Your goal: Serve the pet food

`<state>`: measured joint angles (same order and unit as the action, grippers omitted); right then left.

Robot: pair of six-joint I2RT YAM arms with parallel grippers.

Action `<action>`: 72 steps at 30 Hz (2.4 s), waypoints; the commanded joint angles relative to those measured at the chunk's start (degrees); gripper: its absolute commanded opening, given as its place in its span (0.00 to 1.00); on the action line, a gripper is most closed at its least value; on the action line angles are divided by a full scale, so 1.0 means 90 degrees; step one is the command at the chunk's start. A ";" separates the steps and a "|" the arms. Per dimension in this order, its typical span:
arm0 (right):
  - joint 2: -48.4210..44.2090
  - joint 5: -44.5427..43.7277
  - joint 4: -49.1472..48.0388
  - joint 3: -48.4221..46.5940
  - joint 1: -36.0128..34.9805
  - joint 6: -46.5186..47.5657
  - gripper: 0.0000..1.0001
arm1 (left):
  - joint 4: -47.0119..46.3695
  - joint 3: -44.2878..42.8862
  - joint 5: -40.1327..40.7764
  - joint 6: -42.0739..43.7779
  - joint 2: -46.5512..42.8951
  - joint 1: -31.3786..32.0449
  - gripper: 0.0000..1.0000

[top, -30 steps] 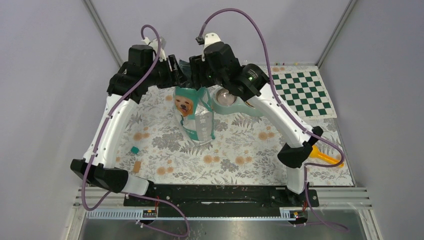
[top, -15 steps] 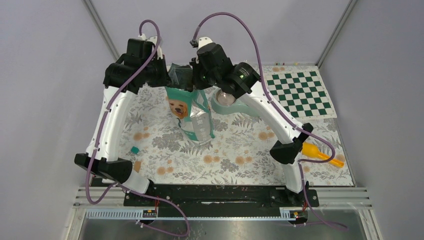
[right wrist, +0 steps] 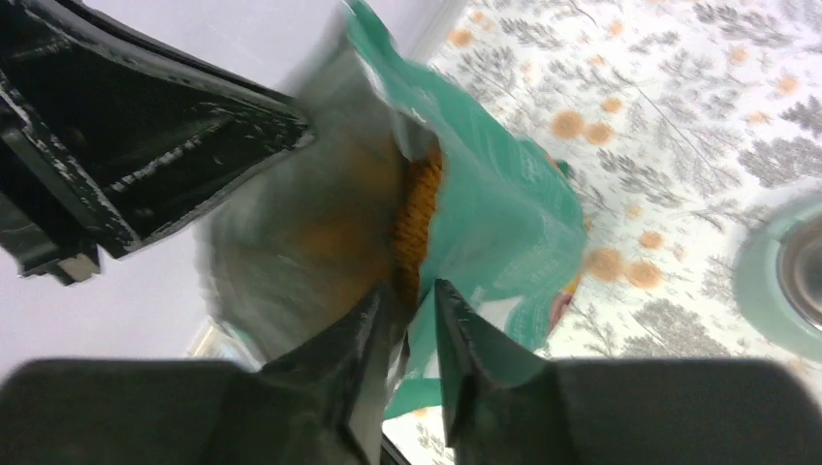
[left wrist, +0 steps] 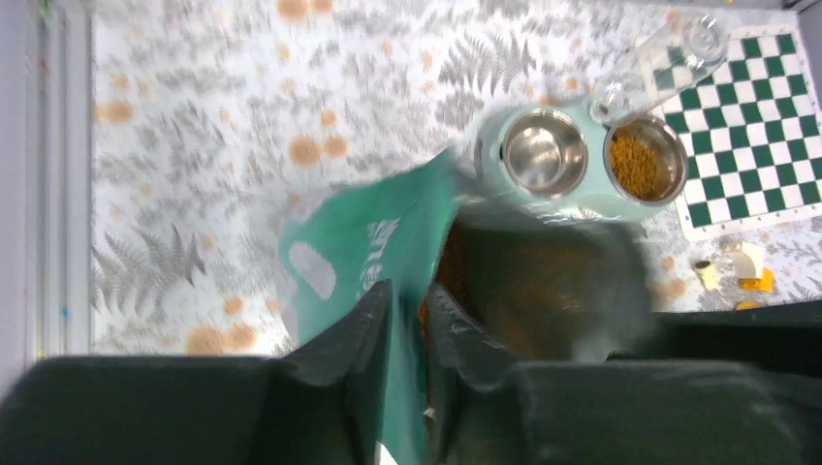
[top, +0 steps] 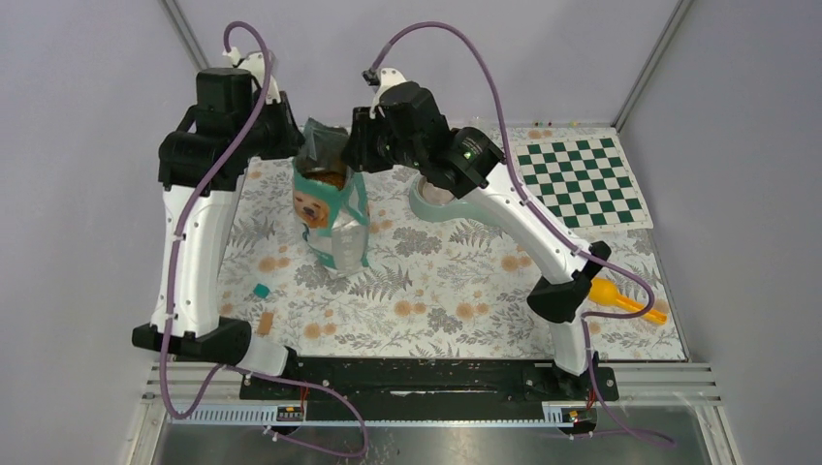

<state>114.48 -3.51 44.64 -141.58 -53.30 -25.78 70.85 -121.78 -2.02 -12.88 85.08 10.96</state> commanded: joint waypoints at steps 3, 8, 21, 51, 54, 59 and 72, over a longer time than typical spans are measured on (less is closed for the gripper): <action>-0.0420 0.0293 -0.0875 -0.0017 -0.0099 -0.0385 0.60 | -0.2775 0.1344 0.0125 0.0017 -0.1474 -0.0036 0.53; -0.0524 0.0026 -0.0682 0.0019 -0.0094 -0.0161 0.72 | -0.2805 0.1548 0.0451 0.0023 -0.1677 -0.0036 0.69; -0.2978 -0.1622 0.0183 0.3783 0.1457 -0.0014 0.87 | -0.2897 0.1770 -0.1469 -0.0089 -0.2208 -0.0037 0.80; -0.4959 -0.1899 -0.0489 1.0472 0.9221 -0.3019 0.93 | -0.3410 0.2457 -0.2965 -0.0897 -0.2050 0.0032 0.83; -0.4850 -0.1762 -0.0743 1.0703 0.9317 -0.3196 0.87 | -0.3409 0.2446 -0.2946 -0.0905 -0.2001 0.0032 0.83; -0.4519 -0.1748 -0.1229 1.1058 0.9445 -0.3377 0.77 | -0.3405 0.2465 -0.2880 -0.0883 -0.1983 0.0030 0.83; -0.3739 -0.1805 -0.2056 1.1302 0.9537 -0.3387 0.63 | -0.3408 0.2389 -0.2844 -0.0872 -0.1825 0.0032 0.83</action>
<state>80.14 -18.35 28.16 -40.47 32.27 -54.74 43.13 -98.96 -27.40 -20.58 68.12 11.14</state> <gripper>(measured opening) 0.665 0.829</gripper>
